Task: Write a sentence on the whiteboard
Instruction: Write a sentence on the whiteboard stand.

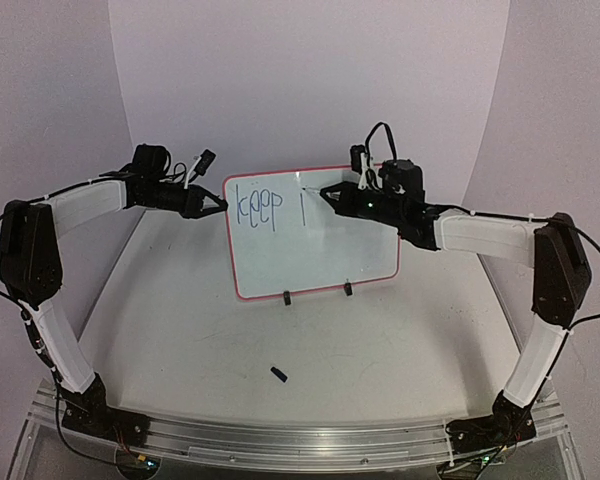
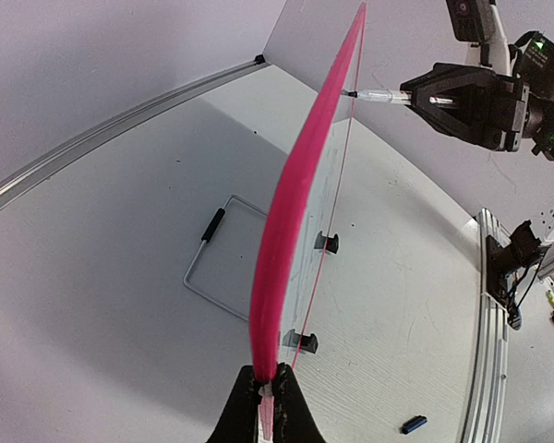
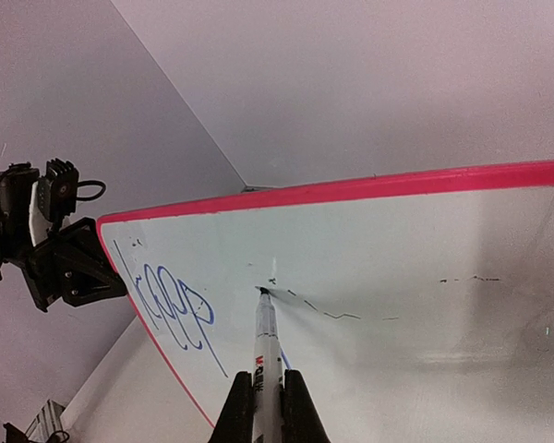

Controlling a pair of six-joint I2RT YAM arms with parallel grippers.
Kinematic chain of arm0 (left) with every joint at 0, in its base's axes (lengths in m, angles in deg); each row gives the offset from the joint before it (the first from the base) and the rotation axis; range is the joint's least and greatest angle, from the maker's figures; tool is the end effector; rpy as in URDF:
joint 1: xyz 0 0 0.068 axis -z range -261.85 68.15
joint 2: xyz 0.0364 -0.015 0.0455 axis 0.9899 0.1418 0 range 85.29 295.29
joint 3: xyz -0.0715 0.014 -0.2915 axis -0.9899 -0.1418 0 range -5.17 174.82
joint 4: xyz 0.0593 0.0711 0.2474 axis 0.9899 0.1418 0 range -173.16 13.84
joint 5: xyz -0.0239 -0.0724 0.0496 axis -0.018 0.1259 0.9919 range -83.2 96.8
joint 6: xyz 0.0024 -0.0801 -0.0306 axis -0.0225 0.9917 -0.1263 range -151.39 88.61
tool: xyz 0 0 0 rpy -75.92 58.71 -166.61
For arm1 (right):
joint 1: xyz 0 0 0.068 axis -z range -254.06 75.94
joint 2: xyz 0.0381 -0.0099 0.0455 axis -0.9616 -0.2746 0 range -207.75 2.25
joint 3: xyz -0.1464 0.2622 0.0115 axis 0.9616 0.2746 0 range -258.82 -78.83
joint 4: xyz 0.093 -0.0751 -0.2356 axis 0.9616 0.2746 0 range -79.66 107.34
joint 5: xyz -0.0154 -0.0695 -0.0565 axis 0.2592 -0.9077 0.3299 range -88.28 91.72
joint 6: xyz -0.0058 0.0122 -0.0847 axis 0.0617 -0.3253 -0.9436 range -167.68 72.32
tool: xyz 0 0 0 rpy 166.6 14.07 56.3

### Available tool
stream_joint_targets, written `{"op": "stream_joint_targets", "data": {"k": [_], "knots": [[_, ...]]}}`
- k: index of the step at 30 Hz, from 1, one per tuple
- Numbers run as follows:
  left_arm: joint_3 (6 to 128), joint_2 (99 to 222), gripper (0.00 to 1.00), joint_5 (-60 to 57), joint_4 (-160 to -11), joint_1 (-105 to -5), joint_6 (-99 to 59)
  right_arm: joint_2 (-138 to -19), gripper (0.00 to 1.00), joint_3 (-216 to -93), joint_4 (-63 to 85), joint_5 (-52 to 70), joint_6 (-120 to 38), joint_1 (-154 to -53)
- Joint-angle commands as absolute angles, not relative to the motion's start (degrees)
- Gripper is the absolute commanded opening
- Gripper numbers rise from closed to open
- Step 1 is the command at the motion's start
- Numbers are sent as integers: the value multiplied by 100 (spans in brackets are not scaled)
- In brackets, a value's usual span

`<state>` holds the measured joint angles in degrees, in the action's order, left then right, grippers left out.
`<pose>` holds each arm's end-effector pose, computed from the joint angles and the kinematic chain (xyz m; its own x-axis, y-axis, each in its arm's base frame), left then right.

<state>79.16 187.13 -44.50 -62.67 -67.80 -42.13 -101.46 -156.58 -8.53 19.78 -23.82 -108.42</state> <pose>0.4029 -0.1617 0.3078 -0.4472 0.2320 -0.8638 0.8466 0.4213 -0.3252 0.3856 0.2921 0.3251 -0.4129 0.1837 -0.8921 -0.6817 0.5872 0.4364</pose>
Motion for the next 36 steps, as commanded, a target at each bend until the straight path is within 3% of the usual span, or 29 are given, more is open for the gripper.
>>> {"op": "stream_joint_targets", "data": {"k": [1,30,36], "knots": [[8008,18614,0,-4427,-5855,-6680,-4340,-9877,0,-15480,-961,1596,-2351,-10835],[8008,18601,0,-4449,-5872,-6677,-4323,-10268,0,-15827,-627,2311,-2386,-10843],[7999,18577,0,-4440,-5872,-6676,-4322,-9900,0,-15632,-752,2338,-2392,-10843]]}}
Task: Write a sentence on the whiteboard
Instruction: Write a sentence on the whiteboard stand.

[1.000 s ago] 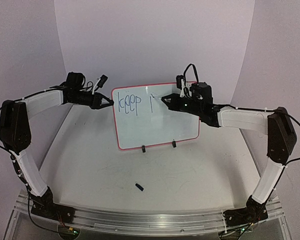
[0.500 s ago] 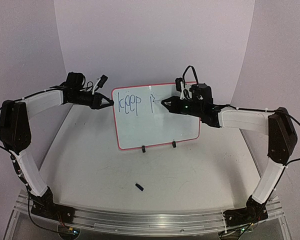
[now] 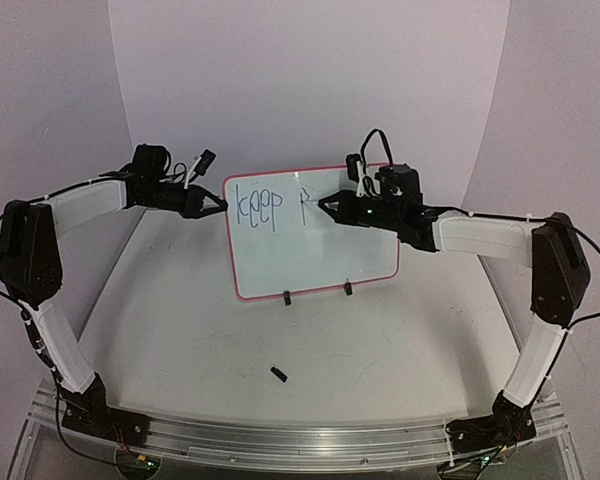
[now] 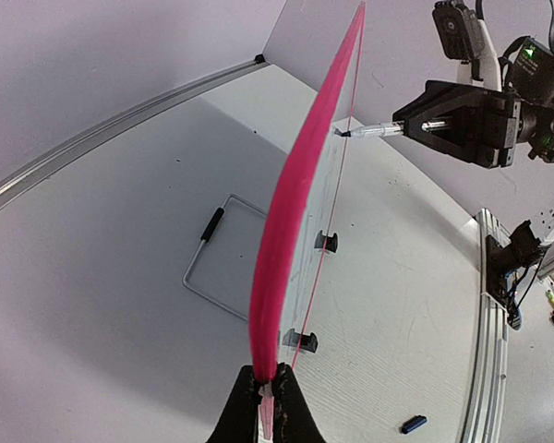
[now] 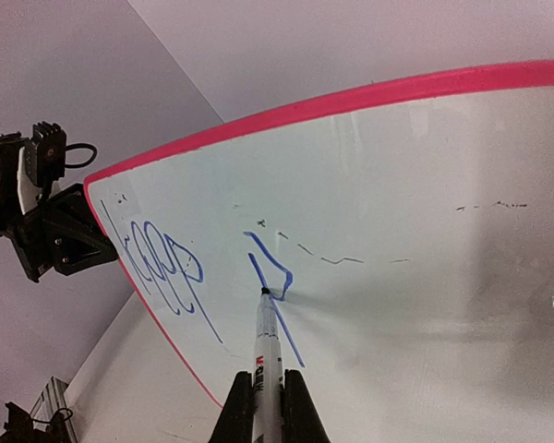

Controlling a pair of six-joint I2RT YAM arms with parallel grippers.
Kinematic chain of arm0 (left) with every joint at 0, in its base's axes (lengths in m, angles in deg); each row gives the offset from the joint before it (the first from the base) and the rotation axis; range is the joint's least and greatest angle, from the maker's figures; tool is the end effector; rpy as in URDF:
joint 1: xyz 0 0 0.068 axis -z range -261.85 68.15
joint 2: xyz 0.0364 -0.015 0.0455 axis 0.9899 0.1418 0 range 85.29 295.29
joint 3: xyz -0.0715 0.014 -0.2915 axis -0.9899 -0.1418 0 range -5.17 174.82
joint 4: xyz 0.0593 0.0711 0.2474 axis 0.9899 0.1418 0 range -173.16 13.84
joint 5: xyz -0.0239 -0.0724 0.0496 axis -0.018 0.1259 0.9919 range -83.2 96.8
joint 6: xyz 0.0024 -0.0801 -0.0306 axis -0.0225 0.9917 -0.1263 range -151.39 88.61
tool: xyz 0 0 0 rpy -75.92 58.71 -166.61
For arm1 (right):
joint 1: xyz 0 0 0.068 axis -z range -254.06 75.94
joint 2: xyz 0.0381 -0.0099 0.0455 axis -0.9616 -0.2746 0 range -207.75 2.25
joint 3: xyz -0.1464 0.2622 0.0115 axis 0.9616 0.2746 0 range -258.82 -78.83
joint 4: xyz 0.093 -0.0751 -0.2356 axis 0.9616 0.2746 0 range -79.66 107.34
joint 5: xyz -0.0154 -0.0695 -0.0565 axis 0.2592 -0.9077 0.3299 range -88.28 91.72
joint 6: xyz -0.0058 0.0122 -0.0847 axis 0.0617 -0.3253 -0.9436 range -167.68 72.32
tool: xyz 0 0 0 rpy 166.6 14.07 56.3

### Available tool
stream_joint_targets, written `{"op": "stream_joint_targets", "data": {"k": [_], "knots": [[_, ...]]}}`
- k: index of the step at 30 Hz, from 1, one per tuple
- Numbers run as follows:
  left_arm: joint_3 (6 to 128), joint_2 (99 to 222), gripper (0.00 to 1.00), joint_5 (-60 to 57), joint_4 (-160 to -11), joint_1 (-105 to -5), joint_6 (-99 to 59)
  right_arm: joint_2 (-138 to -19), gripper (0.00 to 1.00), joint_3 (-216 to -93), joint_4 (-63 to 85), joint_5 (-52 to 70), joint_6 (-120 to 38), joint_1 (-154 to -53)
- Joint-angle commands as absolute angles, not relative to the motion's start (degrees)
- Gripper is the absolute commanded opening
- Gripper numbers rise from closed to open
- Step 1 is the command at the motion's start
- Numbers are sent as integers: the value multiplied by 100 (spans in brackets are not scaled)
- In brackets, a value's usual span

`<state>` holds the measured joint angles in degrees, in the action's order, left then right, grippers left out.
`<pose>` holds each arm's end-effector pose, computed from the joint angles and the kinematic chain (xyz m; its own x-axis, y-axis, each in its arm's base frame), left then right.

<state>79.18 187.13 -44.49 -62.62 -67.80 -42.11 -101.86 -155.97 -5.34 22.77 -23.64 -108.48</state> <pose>0.4028 -0.1617 0.3078 -0.4480 0.2320 -0.8634 0.8462 0.4216 -0.3258 0.3816 0.2945 0.3099 -0.4807 0.1316 -0.8669 -0.6813 0.5664 0.4637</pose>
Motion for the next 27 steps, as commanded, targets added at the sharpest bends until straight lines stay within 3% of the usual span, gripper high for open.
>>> {"op": "stream_joint_targets", "data": {"k": [1,8,27], "knots": [[7999,18575,0,-4442,-5873,-6678,-4322,-9795,0,-15582,-777,2346,-2407,-10843],[8000,18551,0,-4431,-5869,-6679,-4327,-9373,0,-15306,-774,1983,-2506,-10839],[7999,18549,0,-4421,-5859,-6681,-4331,-9849,0,-15612,-706,1812,-2486,-10834]]}}
